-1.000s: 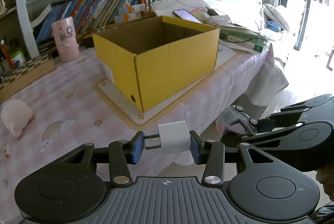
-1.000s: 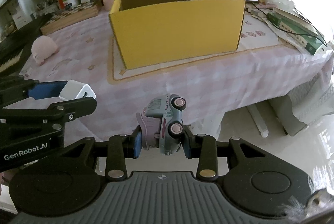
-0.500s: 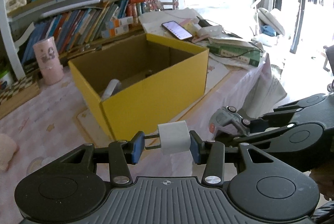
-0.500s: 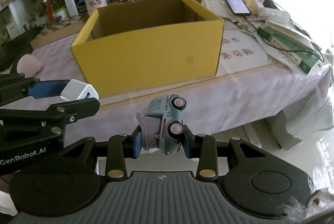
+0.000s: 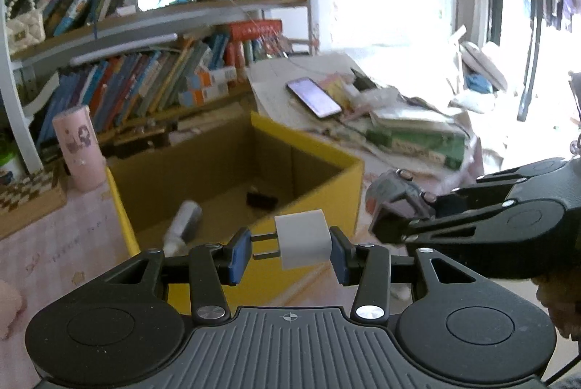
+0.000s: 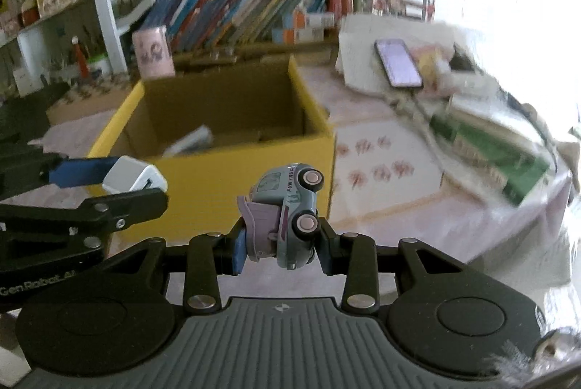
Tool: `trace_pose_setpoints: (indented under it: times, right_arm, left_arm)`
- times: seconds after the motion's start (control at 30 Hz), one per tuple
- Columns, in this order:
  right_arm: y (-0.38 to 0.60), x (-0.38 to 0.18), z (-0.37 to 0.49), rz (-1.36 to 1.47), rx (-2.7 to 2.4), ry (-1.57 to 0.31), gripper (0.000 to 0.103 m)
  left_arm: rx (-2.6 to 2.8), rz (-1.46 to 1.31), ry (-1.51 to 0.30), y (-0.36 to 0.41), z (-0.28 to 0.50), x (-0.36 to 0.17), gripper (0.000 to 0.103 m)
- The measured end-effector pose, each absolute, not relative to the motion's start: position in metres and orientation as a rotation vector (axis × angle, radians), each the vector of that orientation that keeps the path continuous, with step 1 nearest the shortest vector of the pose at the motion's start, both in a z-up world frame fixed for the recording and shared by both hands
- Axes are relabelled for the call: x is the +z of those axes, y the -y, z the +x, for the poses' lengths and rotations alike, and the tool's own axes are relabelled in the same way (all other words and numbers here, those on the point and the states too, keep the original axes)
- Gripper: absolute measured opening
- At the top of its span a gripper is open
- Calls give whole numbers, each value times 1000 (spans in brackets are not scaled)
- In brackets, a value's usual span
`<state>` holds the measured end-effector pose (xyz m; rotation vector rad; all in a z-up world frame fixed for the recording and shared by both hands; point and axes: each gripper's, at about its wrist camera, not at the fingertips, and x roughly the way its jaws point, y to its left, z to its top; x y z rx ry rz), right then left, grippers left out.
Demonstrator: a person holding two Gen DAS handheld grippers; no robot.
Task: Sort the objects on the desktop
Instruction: 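Carry the car and plug in both tools over to the yellow box, then lower into the box and open the right tool while the left tool releases the plug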
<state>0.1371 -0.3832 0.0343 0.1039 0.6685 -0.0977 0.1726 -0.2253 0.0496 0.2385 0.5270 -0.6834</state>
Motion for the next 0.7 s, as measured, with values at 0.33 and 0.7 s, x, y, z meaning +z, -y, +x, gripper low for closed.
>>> trace_pose_setpoints:
  times: [0.33,0.7]
  right_arm:
    - [413,77,192,35,-9,-539,35]
    - [396,69,279,-106,169,-608,35]
  left_arm:
    - [-580,202,-469,239,216,70,44]
    - [-427,287,-559,250,273,43,44]
